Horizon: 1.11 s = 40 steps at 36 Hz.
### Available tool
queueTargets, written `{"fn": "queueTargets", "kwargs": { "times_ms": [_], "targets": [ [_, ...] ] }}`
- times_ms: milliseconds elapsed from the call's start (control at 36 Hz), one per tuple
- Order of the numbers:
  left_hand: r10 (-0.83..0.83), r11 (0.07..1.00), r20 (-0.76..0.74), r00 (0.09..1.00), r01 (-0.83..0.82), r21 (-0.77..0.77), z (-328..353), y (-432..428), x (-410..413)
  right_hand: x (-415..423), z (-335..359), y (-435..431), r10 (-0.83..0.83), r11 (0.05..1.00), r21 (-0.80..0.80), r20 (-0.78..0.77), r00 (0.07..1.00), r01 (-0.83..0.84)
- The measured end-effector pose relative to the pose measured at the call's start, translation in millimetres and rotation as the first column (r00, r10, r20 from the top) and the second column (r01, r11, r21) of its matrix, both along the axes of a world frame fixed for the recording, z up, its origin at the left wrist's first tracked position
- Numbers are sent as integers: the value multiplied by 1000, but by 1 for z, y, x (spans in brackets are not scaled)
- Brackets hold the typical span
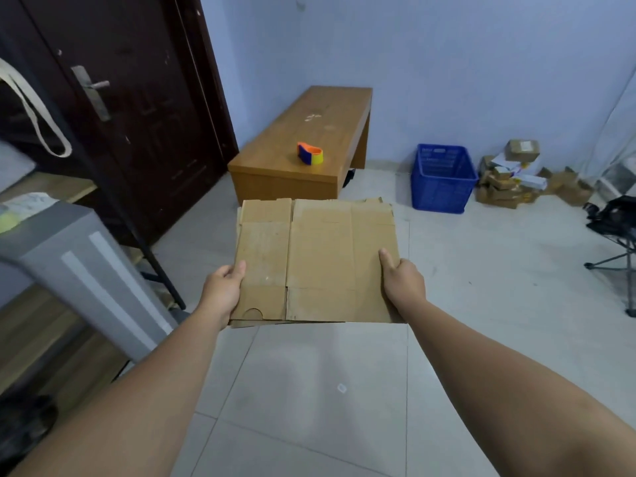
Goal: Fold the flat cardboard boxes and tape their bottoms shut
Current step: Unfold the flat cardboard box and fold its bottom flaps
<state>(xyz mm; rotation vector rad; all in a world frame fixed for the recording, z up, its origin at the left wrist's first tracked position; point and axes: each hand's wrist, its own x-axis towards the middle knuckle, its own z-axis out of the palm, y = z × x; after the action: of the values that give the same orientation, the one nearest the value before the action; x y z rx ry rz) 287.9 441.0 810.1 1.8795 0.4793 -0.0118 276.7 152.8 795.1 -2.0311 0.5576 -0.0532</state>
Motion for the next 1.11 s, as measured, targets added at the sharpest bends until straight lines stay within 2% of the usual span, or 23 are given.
{"fn": "queueTargets", "kwargs": {
  "times_ms": [222, 667, 944, 1111],
  "targets": [
    [-57, 998, -37, 998, 56, -30, -9, 36, 89, 66, 3, 33, -75, 996, -42, 5, 997, 75],
    [-201, 979, 31, 979, 202, -41, 7, 127, 254, 192, 15, 136, -216, 967, -128, 38, 976, 220],
    [-217, 976, -32, 976, 216, -41, -5, 137, 322, 262, 5, 146, -219, 966, -142, 1, 976, 217],
    [-174, 984, -48, 984, 172, -53, -10, 129, 371, 320, -8, 136, -179, 974, -144, -22, 984, 174]
  ]
}}
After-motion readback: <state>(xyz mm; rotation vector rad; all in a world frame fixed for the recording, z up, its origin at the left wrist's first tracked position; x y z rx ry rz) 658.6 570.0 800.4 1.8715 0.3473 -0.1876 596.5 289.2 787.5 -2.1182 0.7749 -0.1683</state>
